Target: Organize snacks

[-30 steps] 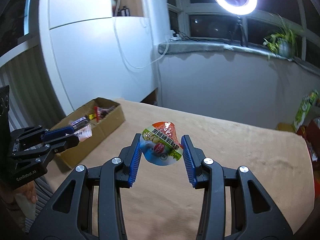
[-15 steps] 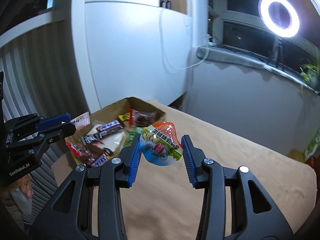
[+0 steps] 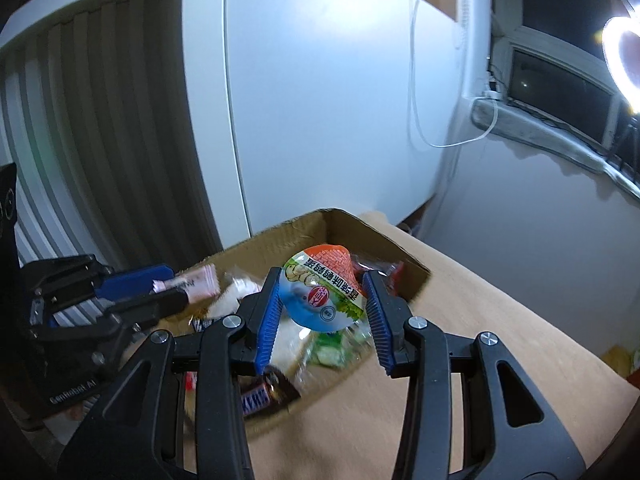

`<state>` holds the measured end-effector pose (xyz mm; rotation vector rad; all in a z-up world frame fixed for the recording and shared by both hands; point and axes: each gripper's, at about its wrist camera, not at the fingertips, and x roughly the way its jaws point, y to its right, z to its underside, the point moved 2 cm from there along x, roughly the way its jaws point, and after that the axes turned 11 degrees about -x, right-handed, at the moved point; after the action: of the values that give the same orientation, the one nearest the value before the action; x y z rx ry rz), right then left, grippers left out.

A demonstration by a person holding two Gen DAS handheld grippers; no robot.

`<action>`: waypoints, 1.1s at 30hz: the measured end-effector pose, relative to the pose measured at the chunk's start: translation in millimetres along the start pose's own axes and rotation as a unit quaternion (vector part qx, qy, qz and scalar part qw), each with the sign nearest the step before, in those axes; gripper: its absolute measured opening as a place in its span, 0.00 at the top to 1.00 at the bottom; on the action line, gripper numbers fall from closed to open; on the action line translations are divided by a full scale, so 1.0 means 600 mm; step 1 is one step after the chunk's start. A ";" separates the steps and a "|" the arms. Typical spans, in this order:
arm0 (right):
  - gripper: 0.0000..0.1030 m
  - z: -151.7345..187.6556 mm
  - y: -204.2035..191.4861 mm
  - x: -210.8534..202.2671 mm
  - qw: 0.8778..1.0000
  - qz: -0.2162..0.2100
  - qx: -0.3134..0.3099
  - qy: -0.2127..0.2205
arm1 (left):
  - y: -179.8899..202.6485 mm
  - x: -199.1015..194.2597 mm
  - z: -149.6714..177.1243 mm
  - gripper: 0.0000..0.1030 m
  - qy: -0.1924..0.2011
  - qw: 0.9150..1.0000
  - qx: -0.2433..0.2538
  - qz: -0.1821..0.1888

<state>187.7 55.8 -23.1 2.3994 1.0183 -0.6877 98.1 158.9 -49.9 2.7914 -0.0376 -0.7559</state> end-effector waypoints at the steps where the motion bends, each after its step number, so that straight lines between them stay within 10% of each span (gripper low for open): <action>1: 0.59 -0.004 0.000 0.009 1.000 -0.002 -0.002 0.000 | -0.006 0.008 0.000 0.81 -0.003 1.000 -0.003 -0.002; 14: 0.58 -0.044 0.039 0.093 1.000 -0.004 -0.003 0.007 | -0.029 0.097 -0.016 0.81 -0.029 0.999 -0.014 -0.007; 16: 0.40 -0.039 0.049 0.116 1.000 -0.007 0.004 -0.018 | -0.030 0.113 -0.014 0.79 -0.043 0.999 -0.016 -0.009; 18: 0.31 -0.028 0.056 0.105 1.000 0.000 0.013 -0.011 | -0.027 0.125 -0.006 0.64 -0.065 0.998 -0.011 -0.016; 20: 0.27 -0.012 0.060 0.084 1.000 0.006 0.021 -0.001 | -0.024 0.115 0.003 0.24 -0.059 0.998 -0.009 -0.025; 24: 0.21 0.015 0.060 0.038 0.999 0.028 0.034 0.017 | -0.024 0.083 0.011 0.20 -0.043 0.998 -0.011 -0.039; 26: 0.00 0.029 0.057 0.008 0.997 0.051 0.040 0.029 | -0.022 0.072 0.009 0.20 -0.038 0.998 -0.011 -0.043; 33: 0.00 0.083 0.056 -0.107 0.988 0.132 0.062 0.044 | -0.005 0.015 -0.004 0.08 -0.015 0.998 -0.023 -0.049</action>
<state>160.6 -27.5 -17.2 2.6290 0.6873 -0.5688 106.9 161.7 -53.3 2.7559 0.1100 -0.8104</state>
